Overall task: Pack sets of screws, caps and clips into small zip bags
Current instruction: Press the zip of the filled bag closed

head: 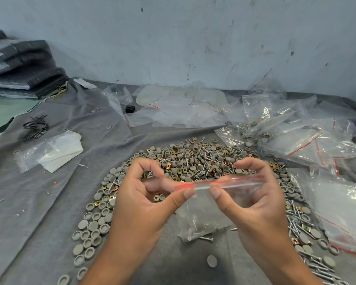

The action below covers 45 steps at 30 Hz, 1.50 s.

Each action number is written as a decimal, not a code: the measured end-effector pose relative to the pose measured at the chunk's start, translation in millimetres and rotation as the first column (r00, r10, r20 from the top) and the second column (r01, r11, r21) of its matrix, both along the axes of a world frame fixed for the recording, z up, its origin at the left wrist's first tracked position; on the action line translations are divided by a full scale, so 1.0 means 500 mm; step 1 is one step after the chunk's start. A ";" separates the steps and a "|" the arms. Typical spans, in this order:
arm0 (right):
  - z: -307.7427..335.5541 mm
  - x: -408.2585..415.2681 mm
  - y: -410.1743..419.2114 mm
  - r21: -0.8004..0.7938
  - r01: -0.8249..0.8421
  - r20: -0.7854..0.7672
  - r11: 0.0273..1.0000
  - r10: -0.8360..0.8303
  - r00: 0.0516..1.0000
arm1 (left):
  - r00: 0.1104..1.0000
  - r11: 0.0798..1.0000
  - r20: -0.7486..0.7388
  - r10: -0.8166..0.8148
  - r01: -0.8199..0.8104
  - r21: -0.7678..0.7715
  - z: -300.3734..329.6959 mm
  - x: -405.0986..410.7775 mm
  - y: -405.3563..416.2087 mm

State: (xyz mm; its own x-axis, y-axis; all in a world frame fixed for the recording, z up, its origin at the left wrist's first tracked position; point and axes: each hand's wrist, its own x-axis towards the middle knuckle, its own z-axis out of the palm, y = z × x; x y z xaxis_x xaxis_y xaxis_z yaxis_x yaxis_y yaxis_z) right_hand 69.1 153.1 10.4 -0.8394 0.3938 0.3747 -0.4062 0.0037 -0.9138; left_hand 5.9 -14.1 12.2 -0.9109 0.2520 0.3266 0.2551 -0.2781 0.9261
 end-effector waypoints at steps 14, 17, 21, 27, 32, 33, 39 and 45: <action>0.012 -0.004 0.018 -0.152 -0.141 -0.007 0.978 0.142 0.990 | 1.000 1.000 0.020 -0.020 0.020 -0.008 0.007 -0.009 -0.011; 0.008 -0.002 0.019 -0.051 -0.129 0.000 0.990 0.129 0.992 | 1.000 0.999 0.031 -0.005 0.006 -0.032 0.001 -0.015 -0.012; 0.016 0.001 0.033 0.034 -0.150 0.079 0.988 0.147 0.986 | 1.000 0.999 0.003 -0.007 0.007 -0.054 -0.006 -0.016 -0.011; 0.029 0.001 0.075 0.091 -0.104 0.085 0.990 0.097 0.992 | 1.000 0.996 -0.019 0.022 -0.023 -0.086 -0.006 -0.022 -0.018; 0.027 0.003 0.068 0.216 -0.102 0.096 0.971 0.083 0.992 | 0.998 0.987 -0.053 0.015 -0.024 -0.162 -0.022 -0.020 -0.010; 0.029 0.005 0.066 0.315 -0.084 0.116 0.945 0.049 0.992 | 0.998 0.984 -0.055 0.005 -0.014 -0.175 -0.026 -0.019 -0.008; 0.077 0.014 0.065 0.741 -0.022 0.086 0.672 -0.063 0.994 | 0.991 0.973 -0.132 -0.010 -0.021 -0.229 -0.021 -0.016 -0.009; 0.164 -0.072 0.081 0.510 -0.105 0.219 0.854 -0.012 0.976 | 0.986 0.982 -0.073 0.149 -0.156 -0.102 -0.016 -0.034 -0.022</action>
State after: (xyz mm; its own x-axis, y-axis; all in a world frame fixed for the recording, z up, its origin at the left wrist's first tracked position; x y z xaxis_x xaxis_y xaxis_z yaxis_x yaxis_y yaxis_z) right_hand 33.0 193.3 92.3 -0.9325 0.1508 0.3283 -0.2201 0.4836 -0.8472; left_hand -10.9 -25.1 4.1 -0.9191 0.1486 0.3650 0.3475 -0.1313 0.9284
